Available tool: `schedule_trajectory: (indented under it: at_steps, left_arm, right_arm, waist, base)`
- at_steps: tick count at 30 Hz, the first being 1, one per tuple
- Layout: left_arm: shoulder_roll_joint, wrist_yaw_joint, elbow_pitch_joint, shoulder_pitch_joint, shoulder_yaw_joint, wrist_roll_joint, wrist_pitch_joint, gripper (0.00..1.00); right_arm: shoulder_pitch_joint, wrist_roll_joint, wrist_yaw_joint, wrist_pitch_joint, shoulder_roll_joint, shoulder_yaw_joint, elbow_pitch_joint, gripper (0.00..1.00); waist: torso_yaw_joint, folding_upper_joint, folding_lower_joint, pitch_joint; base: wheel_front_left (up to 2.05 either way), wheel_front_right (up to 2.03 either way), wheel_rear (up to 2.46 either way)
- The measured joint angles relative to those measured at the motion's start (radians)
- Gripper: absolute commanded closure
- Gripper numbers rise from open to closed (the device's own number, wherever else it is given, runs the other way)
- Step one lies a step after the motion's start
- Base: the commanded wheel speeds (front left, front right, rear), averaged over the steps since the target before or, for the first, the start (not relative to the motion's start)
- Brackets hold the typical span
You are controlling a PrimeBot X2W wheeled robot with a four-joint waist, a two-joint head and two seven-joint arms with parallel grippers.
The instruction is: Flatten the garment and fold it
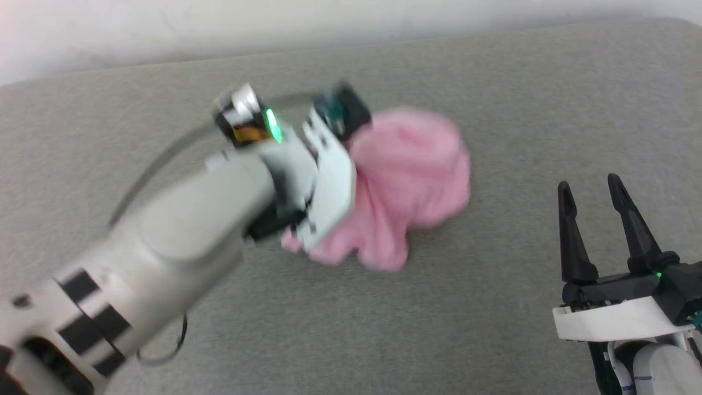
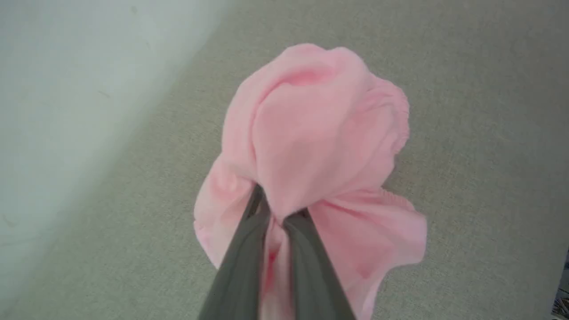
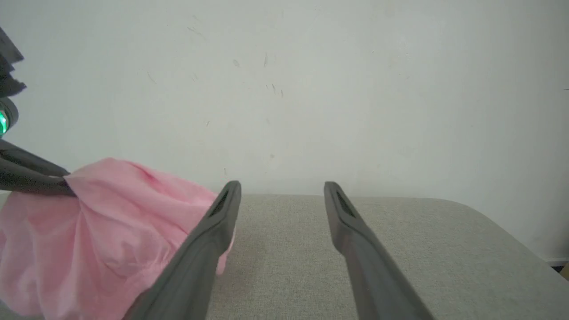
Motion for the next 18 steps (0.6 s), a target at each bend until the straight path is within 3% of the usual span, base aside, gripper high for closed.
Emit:
schedule_trajectory:
  at_steps: [6, 10, 13, 14, 15, 18]
  left_arm:
    - [-0.073, 0.000, 0.056, 0.147, -0.103, -0.040, -0.020, 1.00]
    - [-0.097, 0.000, 0.042, 0.211, -0.094, 0.007, 0.020, 1.00]
    - [-0.102, 0.000, 0.044, 0.221, -0.095, 0.028, -0.017, 1.00]
    - [-0.102, 0.000, 0.053, 0.221, -0.098, 0.031, -0.051, 0.16]
    - [-0.102, 0.000, 0.061, 0.221, -0.102, 0.031, -0.085, 0.00]
    - [-0.105, 0.000, 0.073, 0.220, -0.086, 0.049, -0.220, 0.00]
  right_arm:
    - [0.000, 0.003, 0.000, 0.000, 0.000, -0.004, 0.001, 0.00]
    - [-0.001, 0.003, 0.000, 0.000, 0.000, -0.003, 0.010, 0.00]
    - [0.000, 0.003, 0.000, 0.000, 0.000, -0.003, 0.014, 0.00]
    - [0.000, 0.003, 0.000, 0.000, 0.000, -0.004, 0.015, 0.00]
    - [0.001, 0.002, 0.000, 0.000, 0.000, -0.004, 0.016, 0.00]
    - [0.017, 0.002, 0.000, 0.000, 0.000, -0.006, 0.017, 0.00]
  waist:
    - [-0.034, 0.0000, 0.0002, 0.026]
    - [-0.030, 0.0000, 0.0000, 0.034]
    - [-0.021, 0.0000, 0.0001, 0.026]
    - [-0.016, 0.0000, 0.0001, 0.020]
    - [-0.012, 0.0000, 0.0001, 0.014]
    - [0.003, 0.0000, 0.0001, -0.010]
  base:
    - [0.00, 0.00, 0.00]
    - [0.00, 0.00, 0.00]
    - [0.00, 0.00, 0.00]
    - [0.00, 0.00, 0.00]
    - [0.00, 0.00, 0.00]
    - [0.00, 0.00, 0.00]
